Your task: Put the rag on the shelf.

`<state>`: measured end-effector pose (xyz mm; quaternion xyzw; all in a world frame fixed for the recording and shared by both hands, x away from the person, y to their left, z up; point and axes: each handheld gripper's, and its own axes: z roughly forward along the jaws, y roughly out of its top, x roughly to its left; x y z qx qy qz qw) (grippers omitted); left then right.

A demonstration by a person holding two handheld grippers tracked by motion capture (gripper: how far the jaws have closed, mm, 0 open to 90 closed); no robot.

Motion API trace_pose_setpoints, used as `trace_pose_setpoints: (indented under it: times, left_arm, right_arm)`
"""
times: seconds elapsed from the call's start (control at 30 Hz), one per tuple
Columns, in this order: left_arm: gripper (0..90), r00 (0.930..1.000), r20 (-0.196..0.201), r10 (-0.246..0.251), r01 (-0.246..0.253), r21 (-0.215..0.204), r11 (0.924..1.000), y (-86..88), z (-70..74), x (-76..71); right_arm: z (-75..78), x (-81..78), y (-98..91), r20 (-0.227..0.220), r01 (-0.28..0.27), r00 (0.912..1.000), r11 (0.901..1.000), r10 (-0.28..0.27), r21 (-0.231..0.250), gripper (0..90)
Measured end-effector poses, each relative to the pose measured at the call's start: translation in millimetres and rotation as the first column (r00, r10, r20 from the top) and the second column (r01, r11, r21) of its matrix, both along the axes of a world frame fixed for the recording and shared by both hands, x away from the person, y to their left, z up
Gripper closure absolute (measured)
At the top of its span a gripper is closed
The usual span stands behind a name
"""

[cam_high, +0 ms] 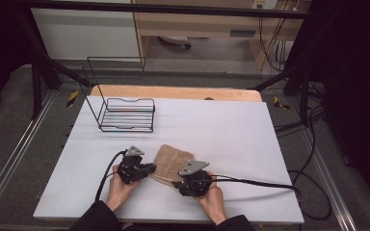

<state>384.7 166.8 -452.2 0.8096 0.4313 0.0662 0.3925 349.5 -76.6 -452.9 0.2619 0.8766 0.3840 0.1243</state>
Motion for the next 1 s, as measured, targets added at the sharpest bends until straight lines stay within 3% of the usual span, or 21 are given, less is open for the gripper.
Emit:
trace_pose_setpoints:
  times: [0.3, 0.4, 0.57, 0.77, 1.0]
  left_arm:
    - [83.1, 0.9998, -0.021, 0.006, -0.006, -0.022, 0.9997, 2.2, 1.0, 1.4]
    - [83.8, 0.9995, -0.031, 0.008, -0.009, -0.036, 0.9993, 3.4, 2.2, 1.8]
    - [84.2, 0.9994, -0.035, 0.001, -0.003, -0.056, 0.9984, 5.2, 6.5, 1.6]
    - [84.9, 0.9995, -0.029, -0.012, 0.009, -0.096, 0.9954, 10.3, 18.4, -0.7]
    - [85.2, 0.9996, -0.012, -0.024, 0.023, -0.081, 0.9964, 25.3, 30.6, -5.4]
  right_arm:
    - [3.4, 4.6, 1.6, -0.011, -0.028, 0.9996, 0.9988, 0.027, -0.039, 69.0]
    - [4.7, 6.0, 1.4, -0.013, -0.018, 0.9998, 0.9989, 0.018, -0.043, 79.4]
    - [5.9, 7.3, 1.3, -0.025, -0.005, 0.9997, 0.9992, 0.004, -0.038, 82.4]
    - [14.7, 3.3, 2.8, -0.068, -0.002, 0.9977, 1.0, 0.002, -0.001, 83.8]
    - [21.0, -7.3, 18.2, -0.124, -0.029, 0.9915, 0.9959, 0.04, 0.086, 83.5]
